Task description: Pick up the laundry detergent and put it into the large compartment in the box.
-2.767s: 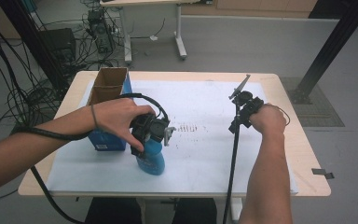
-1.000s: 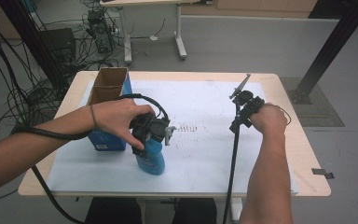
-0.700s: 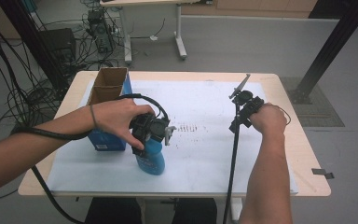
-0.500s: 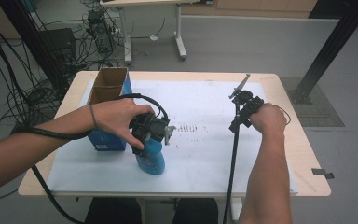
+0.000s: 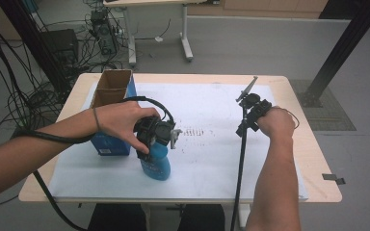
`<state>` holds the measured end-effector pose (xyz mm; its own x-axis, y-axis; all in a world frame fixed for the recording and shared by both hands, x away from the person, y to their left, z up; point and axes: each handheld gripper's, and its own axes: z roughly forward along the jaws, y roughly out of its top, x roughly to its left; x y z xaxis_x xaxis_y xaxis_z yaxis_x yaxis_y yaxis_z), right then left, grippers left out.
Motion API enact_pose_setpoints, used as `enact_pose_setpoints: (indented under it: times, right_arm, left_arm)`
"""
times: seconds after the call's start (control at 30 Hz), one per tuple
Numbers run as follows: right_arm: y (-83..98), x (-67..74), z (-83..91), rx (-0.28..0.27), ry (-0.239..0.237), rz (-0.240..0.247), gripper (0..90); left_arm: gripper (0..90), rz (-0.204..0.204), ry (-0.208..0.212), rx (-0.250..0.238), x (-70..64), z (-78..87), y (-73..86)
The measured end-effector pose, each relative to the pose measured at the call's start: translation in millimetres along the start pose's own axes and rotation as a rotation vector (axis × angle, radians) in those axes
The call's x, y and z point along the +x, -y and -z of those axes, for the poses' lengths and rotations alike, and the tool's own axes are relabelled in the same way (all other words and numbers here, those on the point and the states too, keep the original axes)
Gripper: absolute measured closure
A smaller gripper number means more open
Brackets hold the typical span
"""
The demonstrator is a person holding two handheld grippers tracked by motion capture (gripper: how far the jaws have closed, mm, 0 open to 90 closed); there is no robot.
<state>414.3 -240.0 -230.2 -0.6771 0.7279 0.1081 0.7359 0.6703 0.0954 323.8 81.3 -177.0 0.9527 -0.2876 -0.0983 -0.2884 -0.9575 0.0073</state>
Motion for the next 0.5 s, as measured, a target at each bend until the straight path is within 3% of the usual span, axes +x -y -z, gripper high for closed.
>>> enact_pose_setpoints:
  times: [0.5]
  right_arm:
    - [0.4, 1.5, 0.6, -0.001, 0.000, -0.004, 3.8]
  left_arm:
    - [36.7, 0.000, -0.001, 0.008, -1.1, 0.5, -1.7]
